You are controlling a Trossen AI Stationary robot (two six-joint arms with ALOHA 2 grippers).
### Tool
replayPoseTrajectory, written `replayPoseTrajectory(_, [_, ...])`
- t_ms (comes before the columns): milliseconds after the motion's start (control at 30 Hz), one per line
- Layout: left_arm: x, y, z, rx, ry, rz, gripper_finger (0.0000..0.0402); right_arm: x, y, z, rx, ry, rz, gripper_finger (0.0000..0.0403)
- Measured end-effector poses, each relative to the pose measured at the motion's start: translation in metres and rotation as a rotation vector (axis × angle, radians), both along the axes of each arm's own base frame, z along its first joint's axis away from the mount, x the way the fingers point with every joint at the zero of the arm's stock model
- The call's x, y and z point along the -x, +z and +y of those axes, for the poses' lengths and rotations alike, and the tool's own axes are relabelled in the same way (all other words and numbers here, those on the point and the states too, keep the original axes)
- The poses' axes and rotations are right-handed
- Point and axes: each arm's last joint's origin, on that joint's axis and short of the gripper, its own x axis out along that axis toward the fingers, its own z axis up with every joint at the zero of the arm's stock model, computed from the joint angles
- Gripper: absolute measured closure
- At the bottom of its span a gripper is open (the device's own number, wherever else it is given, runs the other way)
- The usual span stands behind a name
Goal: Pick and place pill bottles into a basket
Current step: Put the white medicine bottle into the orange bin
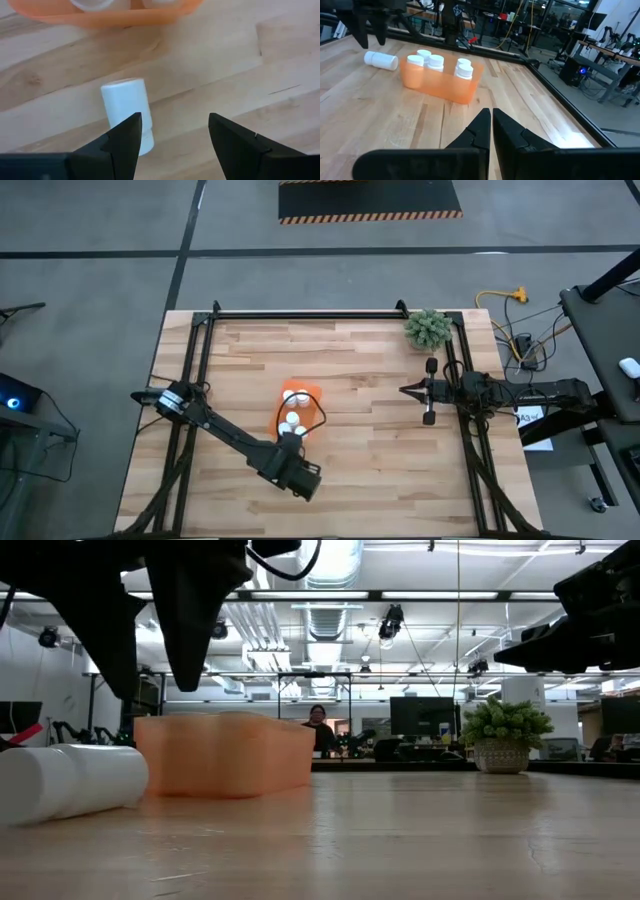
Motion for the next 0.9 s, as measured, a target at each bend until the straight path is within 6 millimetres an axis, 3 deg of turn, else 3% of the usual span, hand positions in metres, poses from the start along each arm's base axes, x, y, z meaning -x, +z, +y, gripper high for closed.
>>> replayPoseTrajectory(267, [0.006,-0.004,0.003,-0.009,0.053,0.068,0.0190,0.000,0.000,0.000,0.000,0.000,0.000,0.0394])
replayPoseTrajectory(500, [0.012,-0.024,0.005,0.026,0.072,0.123,0.0190,0.000,0.000,0.000,0.000,-0.001,0.000,0.0394])
replayPoseTrajectory(800, [0.021,-0.084,0.007,0.173,0.080,0.063,0.0190,0.000,0.000,0.000,0.000,-0.001,0.000,0.0394])
replayPoseTrajectory(900, [0.027,-0.096,0.008,0.177,0.079,0.073,0.0206,0.000,0.000,0.000,0.000,0.000,0.001,0.0394])
